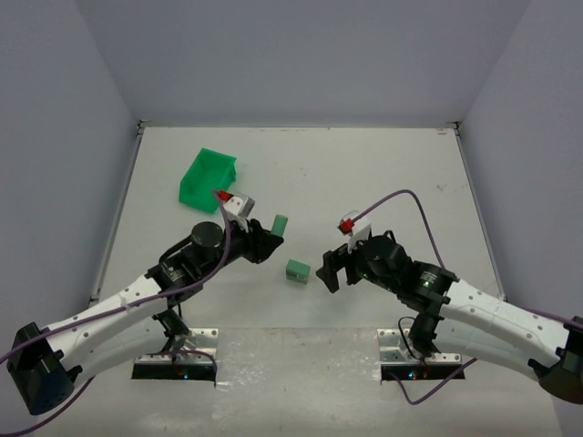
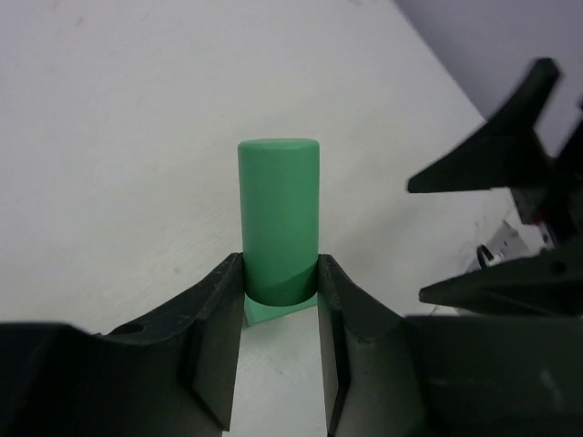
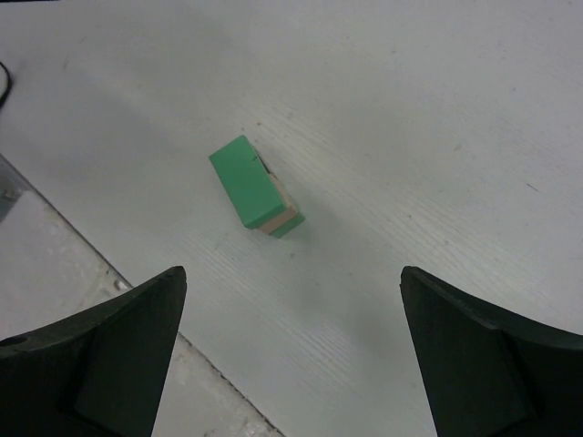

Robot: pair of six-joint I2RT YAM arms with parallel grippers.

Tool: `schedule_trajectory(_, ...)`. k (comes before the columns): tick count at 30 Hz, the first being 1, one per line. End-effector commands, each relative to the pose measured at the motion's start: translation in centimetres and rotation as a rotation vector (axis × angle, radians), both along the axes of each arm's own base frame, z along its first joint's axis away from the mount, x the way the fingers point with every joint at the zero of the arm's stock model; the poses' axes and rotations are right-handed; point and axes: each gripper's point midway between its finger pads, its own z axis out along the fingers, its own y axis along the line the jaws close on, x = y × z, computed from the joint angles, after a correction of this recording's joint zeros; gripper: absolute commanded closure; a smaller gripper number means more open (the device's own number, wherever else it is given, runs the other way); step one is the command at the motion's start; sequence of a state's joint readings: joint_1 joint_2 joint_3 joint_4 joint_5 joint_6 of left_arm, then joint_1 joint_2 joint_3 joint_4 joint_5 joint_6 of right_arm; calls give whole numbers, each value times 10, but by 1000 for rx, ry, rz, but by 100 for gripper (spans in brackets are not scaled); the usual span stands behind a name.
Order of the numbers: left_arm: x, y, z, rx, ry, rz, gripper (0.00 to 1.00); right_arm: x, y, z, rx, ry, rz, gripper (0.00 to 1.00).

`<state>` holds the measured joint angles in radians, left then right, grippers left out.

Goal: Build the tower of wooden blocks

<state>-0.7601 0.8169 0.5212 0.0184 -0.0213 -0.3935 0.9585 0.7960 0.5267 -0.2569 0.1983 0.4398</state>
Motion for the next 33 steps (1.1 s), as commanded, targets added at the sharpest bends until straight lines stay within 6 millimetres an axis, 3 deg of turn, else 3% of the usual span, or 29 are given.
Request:
schedule_trajectory(1, -59, -43, 37, 3, -429, -564, 100, -10, 23, 76, 260, -70, 81, 1)
schedule_trajectory(5, -86, -49, 21, 8, -548, -757, 100, -25, 27, 95, 338, -71, 147, 1)
schedule_trajectory(12, -95, -48, 22, -3, -575, -801, 100, -44, 49, 111, 409, 0, 280, 2)
schedule_trajectory(15, -97, -47, 22, -13, -574, -805, 100, -44, 63, 112, 405, 34, 315, 8)
schedule_trajectory(18, -100, -47, 22, -29, -573, -808, 100, -41, 75, 116, 415, 36, 347, 20)
schedule_trajectory(22, -99, -48, 24, -39, -568, -802, 100, -36, 84, 119, 418, 15, 365, 29)
schedule_trajectory(33, -87, -49, 24, -36, -543, -741, 100, -37, 84, 122, 417, -3, 382, 71)
